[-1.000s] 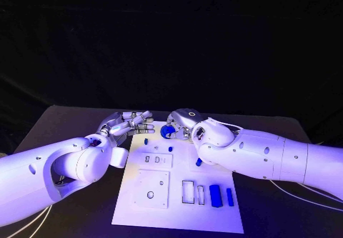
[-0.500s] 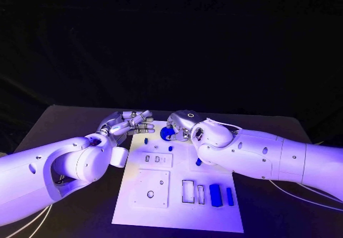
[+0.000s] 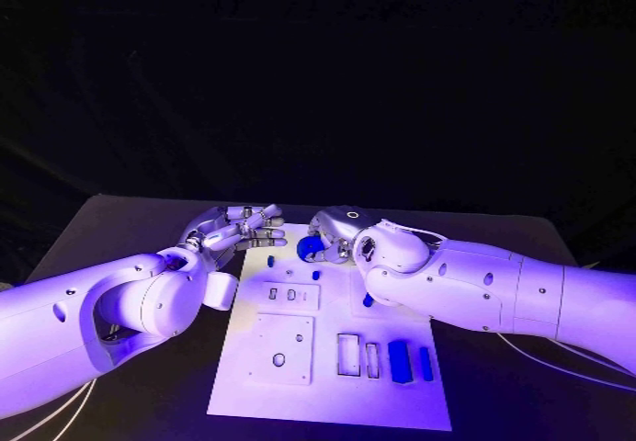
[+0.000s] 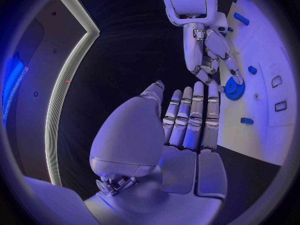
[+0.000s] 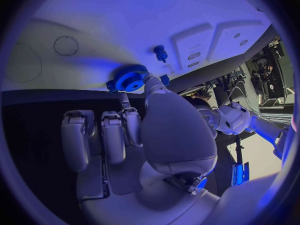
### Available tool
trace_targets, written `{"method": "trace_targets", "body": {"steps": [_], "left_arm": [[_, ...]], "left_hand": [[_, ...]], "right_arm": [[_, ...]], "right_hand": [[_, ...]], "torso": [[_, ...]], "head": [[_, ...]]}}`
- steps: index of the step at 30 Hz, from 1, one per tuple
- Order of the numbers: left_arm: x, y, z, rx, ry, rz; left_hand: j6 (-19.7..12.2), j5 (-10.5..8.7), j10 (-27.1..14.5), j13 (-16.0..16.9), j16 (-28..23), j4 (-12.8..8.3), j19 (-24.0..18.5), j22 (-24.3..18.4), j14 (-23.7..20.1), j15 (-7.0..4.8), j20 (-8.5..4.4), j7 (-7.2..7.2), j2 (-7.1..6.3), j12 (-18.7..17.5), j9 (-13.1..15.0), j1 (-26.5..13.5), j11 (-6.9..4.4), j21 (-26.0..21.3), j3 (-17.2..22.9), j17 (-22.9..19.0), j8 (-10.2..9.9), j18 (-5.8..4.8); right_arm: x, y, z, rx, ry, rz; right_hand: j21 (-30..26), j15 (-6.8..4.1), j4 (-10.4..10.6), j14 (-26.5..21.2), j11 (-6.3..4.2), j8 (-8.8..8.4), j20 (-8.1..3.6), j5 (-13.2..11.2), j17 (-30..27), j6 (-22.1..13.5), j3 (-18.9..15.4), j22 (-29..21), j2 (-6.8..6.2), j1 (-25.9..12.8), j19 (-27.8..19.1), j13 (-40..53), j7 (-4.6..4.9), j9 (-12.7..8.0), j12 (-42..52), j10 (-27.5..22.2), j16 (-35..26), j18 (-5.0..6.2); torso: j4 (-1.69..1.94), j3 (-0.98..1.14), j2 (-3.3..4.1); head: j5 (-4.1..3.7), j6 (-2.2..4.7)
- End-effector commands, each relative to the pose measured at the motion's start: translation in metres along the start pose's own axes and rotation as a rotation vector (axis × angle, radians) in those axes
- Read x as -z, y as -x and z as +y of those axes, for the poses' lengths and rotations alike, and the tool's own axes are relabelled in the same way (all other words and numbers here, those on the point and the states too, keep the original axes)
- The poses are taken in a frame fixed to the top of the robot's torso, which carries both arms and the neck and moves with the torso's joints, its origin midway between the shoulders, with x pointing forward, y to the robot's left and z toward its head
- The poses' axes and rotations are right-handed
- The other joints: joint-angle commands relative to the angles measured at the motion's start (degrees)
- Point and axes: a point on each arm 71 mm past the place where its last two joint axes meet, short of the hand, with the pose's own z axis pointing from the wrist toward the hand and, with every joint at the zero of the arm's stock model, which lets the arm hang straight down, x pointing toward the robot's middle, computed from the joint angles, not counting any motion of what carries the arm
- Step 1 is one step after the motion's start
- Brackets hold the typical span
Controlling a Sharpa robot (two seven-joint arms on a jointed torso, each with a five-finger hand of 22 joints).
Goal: Assemble the parts on the task board
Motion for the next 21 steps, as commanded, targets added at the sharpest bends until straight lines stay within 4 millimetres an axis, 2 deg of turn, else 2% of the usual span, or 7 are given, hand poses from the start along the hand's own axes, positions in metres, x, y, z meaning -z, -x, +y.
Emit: {"method": "trace_targets", "body": {"steps": [1, 10, 15, 21], "left_arm": [[-0.0006, -0.0025, -0.0016, 0.005, -0.010, 0.017], [-0.0008, -0.0021, -0.0013, 0.004, -0.007, 0.014], [-0.0007, -0.0017, -0.0012, 0.003, -0.005, 0.013], [-0.0008, -0.0013, -0.0013, 0.003, -0.007, 0.010]], "left_hand": [[0.1, -0.22, 0.1, -0.1, -0.3, 0.0, -0.5, 0.0, -0.6, -0.01, 0.02, 0.16, -0.37, -0.2, 0.0, 0.0, 0.15, 0.3, -0.3, 0.1, -0.3, 0.55], [0.1, -0.21, 0.1, -0.1, -0.3, -0.1, -0.6, 0.1, -0.6, -0.01, 0.02, 0.16, -0.35, -0.2, 0.0, 0.0, 0.15, 0.3, -0.3, 0.1, -0.3, 0.54], [0.1, -0.20, 0.1, -0.1, -0.3, -0.1, -0.6, 0.1, -0.6, -0.01, 0.03, 0.17, -0.32, -0.2, 0.0, 0.1, 0.15, 0.3, -0.2, 0.1, -0.3, 0.54], [0.1, -0.18, 0.0, -0.1, -0.3, -0.2, -0.6, 0.1, -0.6, -0.01, 0.04, 0.17, -0.28, -0.3, 0.0, 0.2, 0.16, 0.3, -0.2, 0.1, -0.3, 0.55]], "right_arm": [[0.0005, -0.0021, 0.0002, 0.005, -0.007, 0.028], [0.0020, -0.0034, -0.0008, 0.002, -0.006, 0.049], [0.0045, -0.0034, -0.0039, -0.005, -0.012, 0.056], [0.0064, -0.0018, -0.0090, -0.012, -0.025, 0.037]], "right_hand": [[-0.3, 0.52, 0.5, 5.9, 0.32, -0.36, 0.33, 0.0, 15.1, -0.3, -0.1, 10.5, -0.18, -0.7, 2.0, 4.4, 0.14, 0.0, -0.2, -0.1, 0.2, -0.31], [-0.3, 0.53, 0.6, 5.9, 0.20, -0.26, 0.52, 1.5, 15.1, 1.1, 0.1, 10.7, 0.45, -1.8, 2.2, 4.9, -0.08, 0.4, 0.2, 0.3, 0.2, -0.33], [-0.1, 0.28, 0.8, 5.9, -0.10, -0.34, 0.35, 4.4, 15.1, 2.4, 0.1, 10.9, 1.79, -4.2, 2.3, 5.4, -0.42, 0.8, 0.5, 0.7, 0.2, -0.38], [-0.2, 0.24, 0.8, 5.9, -0.15, -0.40, 0.31, 4.6, 15.1, 2.5, 0.1, 10.9, 1.94, -4.5, 2.3, 5.4, -0.47, 0.8, 0.5, 0.7, 0.2, -0.37]], "torso": [[-0.03, 0.04, -0.01], [0.00, 0.05, -0.04], [0.00, 0.06, 0.02], [-0.01, 0.07, -0.02]], "head": [[0.04, -0.01], [0.01, 0.00], [0.06, -0.05], [0.14, -0.02]]}}
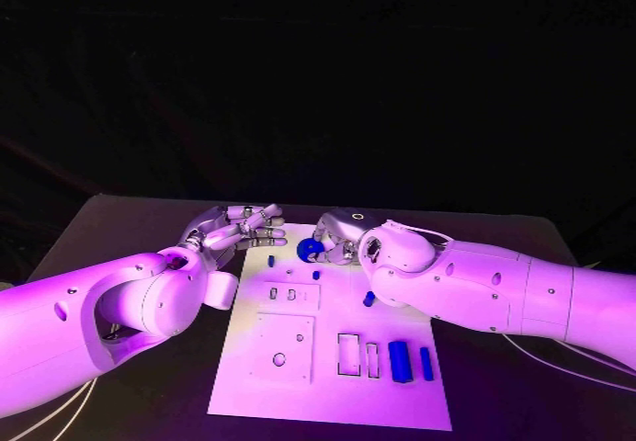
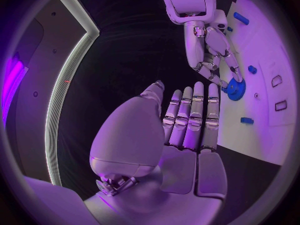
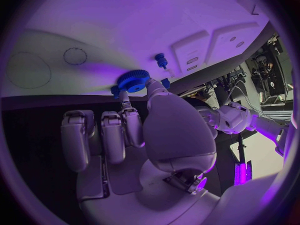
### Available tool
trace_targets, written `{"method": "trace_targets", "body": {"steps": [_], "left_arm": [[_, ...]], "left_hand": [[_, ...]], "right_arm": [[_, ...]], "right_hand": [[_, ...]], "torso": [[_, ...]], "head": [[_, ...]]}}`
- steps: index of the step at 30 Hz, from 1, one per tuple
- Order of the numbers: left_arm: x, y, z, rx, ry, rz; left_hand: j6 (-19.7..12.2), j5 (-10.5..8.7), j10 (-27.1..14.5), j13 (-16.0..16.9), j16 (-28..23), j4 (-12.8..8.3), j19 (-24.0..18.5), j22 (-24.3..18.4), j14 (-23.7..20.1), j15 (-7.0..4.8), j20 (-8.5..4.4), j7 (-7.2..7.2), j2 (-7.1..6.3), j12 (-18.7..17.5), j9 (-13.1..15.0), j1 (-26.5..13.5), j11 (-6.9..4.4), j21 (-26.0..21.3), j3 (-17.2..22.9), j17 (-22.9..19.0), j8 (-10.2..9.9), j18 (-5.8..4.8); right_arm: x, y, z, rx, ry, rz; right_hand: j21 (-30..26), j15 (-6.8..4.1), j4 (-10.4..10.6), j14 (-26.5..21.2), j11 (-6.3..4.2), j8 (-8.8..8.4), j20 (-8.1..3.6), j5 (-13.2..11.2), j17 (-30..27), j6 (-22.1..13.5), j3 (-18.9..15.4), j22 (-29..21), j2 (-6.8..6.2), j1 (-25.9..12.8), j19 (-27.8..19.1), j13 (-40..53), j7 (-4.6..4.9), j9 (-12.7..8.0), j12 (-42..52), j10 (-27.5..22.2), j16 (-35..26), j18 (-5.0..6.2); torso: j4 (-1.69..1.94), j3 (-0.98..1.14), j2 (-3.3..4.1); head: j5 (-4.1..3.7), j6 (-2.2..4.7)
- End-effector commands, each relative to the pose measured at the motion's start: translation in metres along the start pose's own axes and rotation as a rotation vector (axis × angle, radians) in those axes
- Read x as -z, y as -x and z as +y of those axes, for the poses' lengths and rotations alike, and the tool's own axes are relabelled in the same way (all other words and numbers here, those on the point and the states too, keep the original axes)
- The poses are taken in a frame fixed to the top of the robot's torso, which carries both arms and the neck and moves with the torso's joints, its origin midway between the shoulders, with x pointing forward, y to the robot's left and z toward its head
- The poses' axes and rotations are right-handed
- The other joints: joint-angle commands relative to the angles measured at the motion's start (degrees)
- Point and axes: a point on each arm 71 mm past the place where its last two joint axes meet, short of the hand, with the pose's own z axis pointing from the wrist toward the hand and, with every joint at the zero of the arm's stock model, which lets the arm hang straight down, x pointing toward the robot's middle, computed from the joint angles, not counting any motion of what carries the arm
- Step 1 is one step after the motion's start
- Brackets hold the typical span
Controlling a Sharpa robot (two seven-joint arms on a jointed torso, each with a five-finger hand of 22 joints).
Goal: Assemble the parts on the task board
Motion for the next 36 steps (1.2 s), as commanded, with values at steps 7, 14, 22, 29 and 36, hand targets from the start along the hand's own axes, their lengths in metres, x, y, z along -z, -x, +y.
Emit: {"method": "trace_targets", "body": {"steps": [7, 14, 22, 29, 36], "left_arm": [[-0.001, -0.001, -0.001, 0.002, -0.008, 0.009], [0.000, 0.001, -0.001, 0.000, -0.009, 0.002], [0.000, 0.003, -0.002, 0.000, -0.009, 0.000], [0.000, 0.004, -0.002, 0.000, -0.011, 0.001], [-0.001, 0.004, -0.001, 0.000, -0.011, 0.000]], "left_hand": [[0.1, -0.18, 0.0, -0.1, -0.3, -0.2, -0.2, 0.1, -0.2, 0.01, 0.04, 0.18, -0.28, -0.3, 0.0, 0.2, 0.16, 0.3, -0.2, 0.1, -0.3, 0.55], [0.1, -0.17, 0.0, -0.1, -0.4, -0.2, -0.3, 0.1, -0.2, 0.01, 0.05, 0.18, -0.23, -0.3, 0.0, 0.3, 0.16, 0.4, -0.2, 0.1, -0.3, 0.55], [0.1, -0.16, 0.0, -0.1, -0.4, -0.3, -0.3, 0.1, -0.2, 0.01, 0.06, 0.19, -0.19, -0.3, 0.0, 0.5, 0.17, 0.4, -0.2, 0.1, -0.4, 0.55], [0.1, -0.16, 0.1, -0.1, -0.4, -0.4, -0.4, 0.1, -0.2, -0.01, 0.07, 0.15, -0.20, -0.3, 0.0, 0.6, 0.14, 0.4, -0.1, 0.1, -0.4, 0.56], [0.1, -0.16, 0.1, -0.1, -0.4, -0.4, -0.4, 0.1, -0.2, -0.01, 0.07, 0.15, -0.20, -0.3, 0.0, 0.6, 0.14, 0.4, -0.1, 0.1, -0.4, 0.56]], "right_arm": [[0.007, 0.005, -0.005, -0.026, 0.004, -0.070], [0.031, 0.014, -0.027, -0.082, -0.014, -0.106], [0.071, 0.028, -0.085, -0.225, -0.038, -0.002], [0.098, 0.033, -0.137, -0.290, -0.118, -0.018], [0.114, 0.026, -0.162, -0.305, -0.156, -0.027]], "right_hand": [[0.1, 0.00, 0.1, 6.1, -0.19, -0.24, 0.27, 0.7, 15.1, 0.1, 0.2, 11.3, 0.05, -0.7, 2.6, 5.9, -0.14, 0.0, 0.6, 0.7, 0.2, -0.48], [-0.5, -0.07, -0.5, 6.1, -0.24, -0.81, 0.18, 1.1, 15.1, 0.2, 0.7, 10.6, -0.39, 0.4, 2.0, 5.6, -0.16, 0.0, 0.4, 0.5, 0.2, -0.26], [-3.6, -0.52, -2.7, 5.5, -0.74, -1.46, -0.18, -0.2, 13.0, 1.4, 1.5, 7.6, -2.10, 4.9, -0.8, 4.4, -0.69, 0.2, -0.7, -0.5, -0.8, 0.71], [-3.6, -0.88, -3.6, 5.5, -1.23, -2.10, -0.46, -0.8, 12.9, 1.6, 1.5, 7.7, -2.60, 6.9, -0.7, 4.4, -1.28, 0.2, -0.8, -0.5, -0.9, 0.68], [-3.6, -1.04, -3.9, 5.5, -1.26, -2.89, -0.68, -0.5, 13.0, 0.9, 1.2, 7.7, -3.05, 7.5, -0.6, 4.4, -1.19, 0.0, -0.9, -0.5, -0.8, 0.65]], "torso": [[0.03, 0.01, -0.01], [-0.23, 0.00, -0.17], [-1.16, 0.25, -0.48], [-1.63, 0.62, -0.62], [-1.73, 0.89, -0.61]], "head": [[0.04, 0.10], [0.16, -0.06], [0.08, 0.15], [-0.40, 0.37], [-0.76, 0.29]]}}
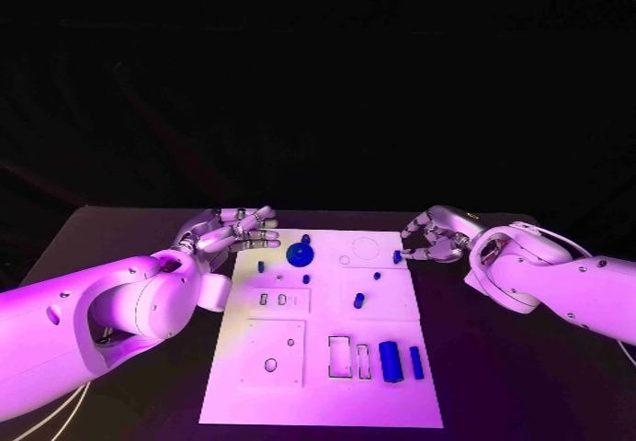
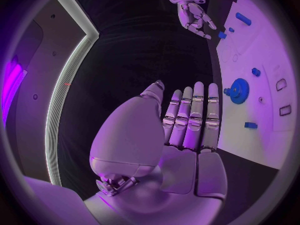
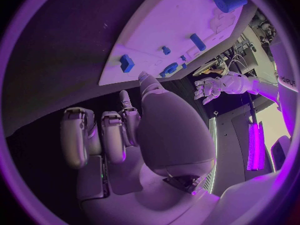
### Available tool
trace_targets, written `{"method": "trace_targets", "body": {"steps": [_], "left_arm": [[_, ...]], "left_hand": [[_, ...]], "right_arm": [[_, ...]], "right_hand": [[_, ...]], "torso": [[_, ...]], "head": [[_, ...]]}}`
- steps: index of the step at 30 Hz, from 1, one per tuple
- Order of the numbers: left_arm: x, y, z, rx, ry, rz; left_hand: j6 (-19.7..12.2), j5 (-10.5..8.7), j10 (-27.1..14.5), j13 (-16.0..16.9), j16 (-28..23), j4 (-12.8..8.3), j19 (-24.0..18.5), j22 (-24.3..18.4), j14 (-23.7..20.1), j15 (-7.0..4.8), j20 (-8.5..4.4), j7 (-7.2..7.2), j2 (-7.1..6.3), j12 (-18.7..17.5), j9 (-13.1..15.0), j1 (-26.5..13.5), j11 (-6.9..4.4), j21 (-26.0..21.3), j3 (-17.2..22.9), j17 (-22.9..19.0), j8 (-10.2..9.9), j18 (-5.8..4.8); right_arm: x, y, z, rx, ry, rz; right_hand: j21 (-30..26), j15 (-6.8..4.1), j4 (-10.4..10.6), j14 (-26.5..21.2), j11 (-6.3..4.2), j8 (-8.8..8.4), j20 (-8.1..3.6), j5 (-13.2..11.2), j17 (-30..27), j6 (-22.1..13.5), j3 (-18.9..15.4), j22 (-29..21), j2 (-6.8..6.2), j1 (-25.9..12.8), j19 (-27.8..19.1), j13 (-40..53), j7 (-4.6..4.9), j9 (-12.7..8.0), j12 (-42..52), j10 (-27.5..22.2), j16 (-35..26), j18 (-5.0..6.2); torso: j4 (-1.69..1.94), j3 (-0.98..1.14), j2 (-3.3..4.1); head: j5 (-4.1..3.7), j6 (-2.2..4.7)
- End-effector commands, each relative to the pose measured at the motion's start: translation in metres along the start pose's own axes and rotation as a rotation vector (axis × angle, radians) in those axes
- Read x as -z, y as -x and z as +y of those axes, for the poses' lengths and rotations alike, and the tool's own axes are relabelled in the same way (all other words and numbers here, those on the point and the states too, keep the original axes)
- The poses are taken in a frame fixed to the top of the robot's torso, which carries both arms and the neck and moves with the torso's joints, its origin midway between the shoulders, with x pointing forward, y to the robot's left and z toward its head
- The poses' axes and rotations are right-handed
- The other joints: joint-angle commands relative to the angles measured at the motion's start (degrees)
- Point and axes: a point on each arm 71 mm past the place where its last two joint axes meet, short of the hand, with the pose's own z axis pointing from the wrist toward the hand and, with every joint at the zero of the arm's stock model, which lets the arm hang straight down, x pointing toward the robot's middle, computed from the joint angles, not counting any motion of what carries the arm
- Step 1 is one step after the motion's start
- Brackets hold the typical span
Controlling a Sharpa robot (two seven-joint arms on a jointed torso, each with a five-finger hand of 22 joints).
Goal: Assemble the parts on the task board
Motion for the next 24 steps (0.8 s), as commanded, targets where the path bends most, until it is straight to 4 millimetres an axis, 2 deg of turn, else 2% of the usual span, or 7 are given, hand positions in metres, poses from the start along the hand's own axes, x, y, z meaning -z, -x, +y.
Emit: {"method": "trace_targets", "body": {"steps": [1, 7, 13, 24], "left_arm": [[0.000, -0.002, -0.001, 0.004, -0.010, 0.014], [-0.001, 0.001, -0.001, 0.002, -0.010, 0.008], [-0.001, 0.002, -0.001, 0.001, -0.010, 0.004], [-0.001, 0.003, -0.001, 0.001, -0.008, 0.004]], "left_hand": [[0.1, -0.16, 0.1, -0.1, -0.4, -0.3, -0.4, 0.1, -0.2, -0.01, 0.07, 0.15, -0.20, -0.3, 0.0, 0.6, 0.14, 0.2, 0.0, 0.0, -0.4, 0.55], [0.1, -0.16, 0.1, -0.1, -0.4, -0.3, -0.4, 0.1, -0.2, -0.01, 0.07, 0.15, -0.20, -0.3, 0.0, 0.6, 0.14, 0.2, 0.0, 0.0, -0.4, 0.55], [0.1, -0.16, 0.1, -0.1, -0.4, -0.3, -0.4, 0.1, -0.2, -0.01, 0.07, 0.15, -0.20, -0.3, 0.0, 0.6, 0.14, 0.2, 0.0, 0.0, -0.4, 0.55], [0.1, -0.17, 0.1, -0.1, -0.4, -0.3, -0.4, 0.1, -0.1, -0.02, 0.08, 0.13, -0.21, -0.3, 0.0, 0.7, 0.12, 0.2, 0.0, 0.1, -0.4, 0.56]], "right_arm": [[0.004, -0.003, -0.006, -0.047, 0.027, 0.015], [0.007, -0.008, -0.014, -0.040, 0.013, 0.023], [0.006, -0.012, -0.015, -0.040, 0.015, 0.027], [-0.001, -0.024, -0.012, -0.033, 0.011, 0.026]], "right_hand": [[-0.3, -0.35, -0.3, 5.3, -0.14, -0.48, -0.48, 0.1, 13.0, -0.7, 0.0, 7.8, 0.09, 1.0, 0.1, 4.4, 0.05, -0.1, -0.3, 0.0, -0.3, 0.65], [0.0, -0.30, -0.3, 5.4, -0.07, -0.96, -0.47, 0.2, 13.2, -1.2, -0.3, 8.1, 0.02, 1.1, 0.3, 4.4, 0.12, -0.2, -0.3, 0.0, -0.2, 0.56], [0.1, -0.29, -0.2, 5.4, -0.05, -1.04, -0.47, 0.2, 13.4, -1.3, -0.3, 8.2, 0.09, 1.0, 0.5, 4.6, 0.15, -0.2, -0.1, 0.2, -0.1, 0.51], [1.8, -0.01, -0.5, 5.8, 0.32, -0.83, -0.31, 0.8, 14.6, 0.6, 0.3, 10.0, 1.56, 2.2, 2.1, 5.9, 0.66, 0.1, 0.9, 1.4, 0.6, -0.03]], "torso": [[-0.14, 0.20, 0.01], [-0.10, 0.11, -0.01], [-0.11, 0.05, 0.01], [0.04, -0.03, -0.02]], "head": [[-0.17, -0.08], [-0.23, -0.23], [-0.20, -0.39], [-0.61, -0.80]]}}
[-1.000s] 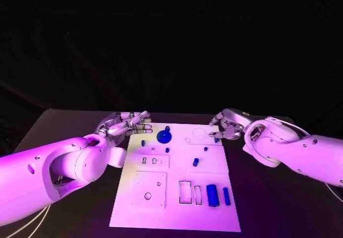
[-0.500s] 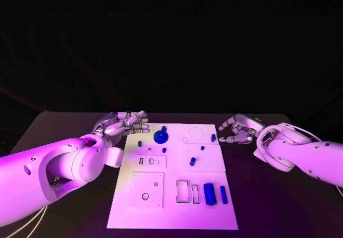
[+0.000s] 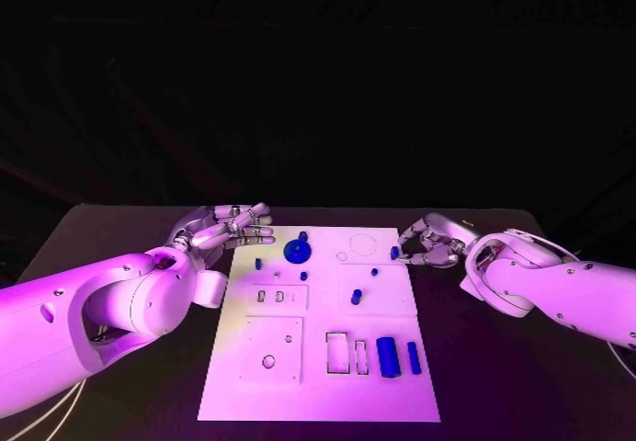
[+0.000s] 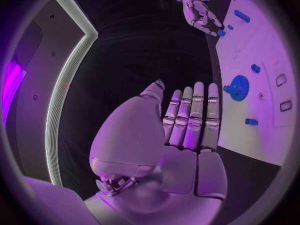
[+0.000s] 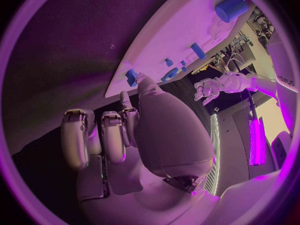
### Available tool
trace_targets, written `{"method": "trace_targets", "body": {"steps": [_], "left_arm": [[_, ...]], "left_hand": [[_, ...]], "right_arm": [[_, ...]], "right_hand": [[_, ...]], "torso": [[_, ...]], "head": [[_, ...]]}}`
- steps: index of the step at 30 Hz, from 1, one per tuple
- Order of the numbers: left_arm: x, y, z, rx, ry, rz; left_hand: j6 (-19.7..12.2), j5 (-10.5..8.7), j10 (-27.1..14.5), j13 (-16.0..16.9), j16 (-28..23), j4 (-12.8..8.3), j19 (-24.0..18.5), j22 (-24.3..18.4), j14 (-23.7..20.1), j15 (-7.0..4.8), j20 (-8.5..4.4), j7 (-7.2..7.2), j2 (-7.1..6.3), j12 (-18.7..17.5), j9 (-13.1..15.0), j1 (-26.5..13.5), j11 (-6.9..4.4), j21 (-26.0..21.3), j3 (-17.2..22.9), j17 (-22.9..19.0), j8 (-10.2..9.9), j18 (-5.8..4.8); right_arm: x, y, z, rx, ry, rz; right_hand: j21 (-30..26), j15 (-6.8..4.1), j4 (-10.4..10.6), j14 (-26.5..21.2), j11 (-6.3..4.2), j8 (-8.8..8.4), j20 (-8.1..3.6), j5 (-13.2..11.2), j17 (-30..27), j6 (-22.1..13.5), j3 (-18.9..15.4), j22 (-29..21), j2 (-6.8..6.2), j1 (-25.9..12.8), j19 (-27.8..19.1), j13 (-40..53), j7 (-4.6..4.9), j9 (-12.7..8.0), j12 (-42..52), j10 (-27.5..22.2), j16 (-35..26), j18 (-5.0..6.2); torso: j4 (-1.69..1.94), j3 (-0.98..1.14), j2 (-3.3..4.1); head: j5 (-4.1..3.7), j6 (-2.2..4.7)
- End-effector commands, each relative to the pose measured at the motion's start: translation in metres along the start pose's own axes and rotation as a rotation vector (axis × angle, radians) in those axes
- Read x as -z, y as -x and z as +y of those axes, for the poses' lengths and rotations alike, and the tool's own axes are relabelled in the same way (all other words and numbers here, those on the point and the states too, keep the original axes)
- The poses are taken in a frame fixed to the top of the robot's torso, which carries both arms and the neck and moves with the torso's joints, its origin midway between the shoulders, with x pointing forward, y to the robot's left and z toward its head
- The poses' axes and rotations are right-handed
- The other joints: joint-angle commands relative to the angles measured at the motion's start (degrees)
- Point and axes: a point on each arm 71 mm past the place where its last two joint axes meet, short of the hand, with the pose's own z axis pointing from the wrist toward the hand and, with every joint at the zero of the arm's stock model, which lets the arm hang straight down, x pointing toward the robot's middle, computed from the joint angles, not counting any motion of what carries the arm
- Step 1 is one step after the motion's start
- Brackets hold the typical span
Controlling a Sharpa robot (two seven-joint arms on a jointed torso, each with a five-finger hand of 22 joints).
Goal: Assemble the parts on the task board
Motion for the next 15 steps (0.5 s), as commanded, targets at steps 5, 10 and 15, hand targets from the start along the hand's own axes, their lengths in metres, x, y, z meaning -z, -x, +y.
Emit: {"method": "trace_targets", "body": {"steps": [5, 10, 15], "left_arm": [[0.000, -0.001, -0.001, 0.005, -0.007, 0.016], [0.000, -0.001, -0.001, 0.005, -0.006, 0.017], [0.000, -0.001, -0.001, 0.005, -0.005, 0.017]], "left_hand": [[0.1, -0.17, 0.1, -0.1, -0.4, -0.3, -0.4, 0.1, -0.1, -0.02, 0.08, 0.13, 0.09, -0.4, 0.0, 0.4, 0.12, 0.2, 0.0, 0.1, -0.4, 0.56], [0.1, -0.17, 0.1, -0.1, -0.4, -0.3, -0.4, 0.1, -0.1, -0.02, 0.08, 0.13, 0.09, -0.4, 0.0, 0.4, 0.12, 0.2, 0.0, 0.1, -0.4, 0.56], [0.1, -0.16, 0.1, -0.1, -0.4, -0.4, -0.4, 0.1, -0.1, -0.03, 0.09, 0.12, 0.12, -0.4, 0.0, 0.5, 0.12, 0.3, 0.0, 0.1, -0.4, 0.56]], "right_arm": [[-0.003, -0.007, 0.001, 0.011, 0.007, -0.002], [-0.005, -0.012, 0.003, 0.012, 0.010, 0.007], [-0.006, -0.014, 0.004, 0.021, 0.013, 0.004]], "right_hand": [[0.6, 0.04, -0.3, 5.8, 0.10, 0.07, 0.19, 0.3, 14.8, 1.0, 0.5, 10.1, 0.70, 0.7, 1.8, 6.1, 0.09, 0.1, 0.5, 0.7, 0.4, -0.08], [0.7, 0.05, -0.4, 5.8, 0.10, 0.07, 0.21, 0.3, 14.9, 1.3, 0.6, 10.2, 0.84, 0.9, 1.9, 6.2, 0.08, 0.2, 0.6, 0.8, 0.4, -0.10], [0.7, 0.05, -0.4, 5.8, 0.10, 0.07, 0.22, 0.2, 14.9, 1.3, 0.7, 10.2, 0.88, 0.9, 1.9, 6.2, 0.09, 0.2, 0.6, 0.8, 0.4, -0.11]], "torso": [[-0.10, 0.04, -0.02], [-0.07, 0.04, -0.04], [-0.07, 0.05, -0.02]], "head": [[0.14, -0.28], [0.26, -0.43], [0.38, -0.50]]}}
